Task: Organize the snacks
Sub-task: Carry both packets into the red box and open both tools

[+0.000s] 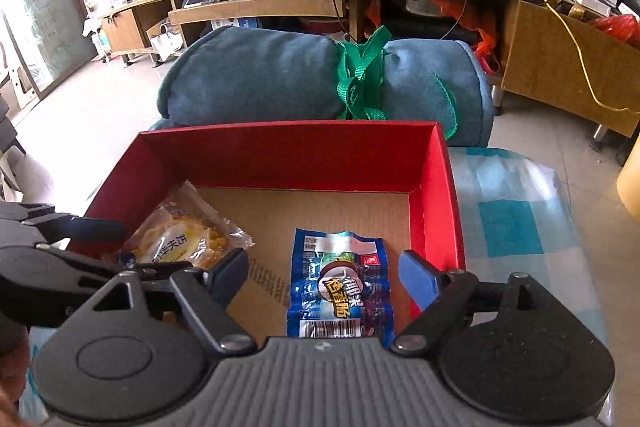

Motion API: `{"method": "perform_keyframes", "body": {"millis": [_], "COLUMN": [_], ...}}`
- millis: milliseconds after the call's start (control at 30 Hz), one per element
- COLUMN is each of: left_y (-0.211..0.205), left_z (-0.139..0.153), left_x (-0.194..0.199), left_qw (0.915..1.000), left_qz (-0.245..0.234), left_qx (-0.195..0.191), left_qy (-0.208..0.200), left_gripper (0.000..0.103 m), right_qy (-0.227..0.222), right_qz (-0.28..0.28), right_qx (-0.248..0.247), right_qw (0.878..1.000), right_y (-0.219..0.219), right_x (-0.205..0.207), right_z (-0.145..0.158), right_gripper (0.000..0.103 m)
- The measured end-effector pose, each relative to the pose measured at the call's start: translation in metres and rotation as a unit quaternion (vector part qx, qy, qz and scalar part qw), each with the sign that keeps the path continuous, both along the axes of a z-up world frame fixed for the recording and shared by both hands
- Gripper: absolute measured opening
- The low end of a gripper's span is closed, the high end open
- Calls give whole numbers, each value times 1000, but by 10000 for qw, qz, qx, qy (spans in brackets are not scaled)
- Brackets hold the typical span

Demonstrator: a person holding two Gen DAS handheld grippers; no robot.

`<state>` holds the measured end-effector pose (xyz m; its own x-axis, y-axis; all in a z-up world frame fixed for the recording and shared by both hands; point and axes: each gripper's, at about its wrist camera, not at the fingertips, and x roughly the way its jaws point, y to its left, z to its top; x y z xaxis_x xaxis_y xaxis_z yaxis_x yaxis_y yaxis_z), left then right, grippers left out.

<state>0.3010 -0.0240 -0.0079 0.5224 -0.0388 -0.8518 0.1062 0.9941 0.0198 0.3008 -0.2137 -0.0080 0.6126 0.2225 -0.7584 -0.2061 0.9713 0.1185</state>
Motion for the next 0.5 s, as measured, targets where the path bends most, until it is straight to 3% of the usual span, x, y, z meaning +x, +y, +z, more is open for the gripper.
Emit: {"method": "perform_keyframes", "body": {"millis": [500], "left_y": [4], "left_z": [25], "left_x": [-30], "left_qw": [9997], "left_qz": [112], "left_qx": [-187], "left_qy": [-141], "left_gripper": [89], "right_qy": [-212], "right_qz": [22], "right_qx": [4], "right_qw": [9998], "right_y": [-3], "right_x": [-31], "right_z": [26], "right_gripper": [81]}}
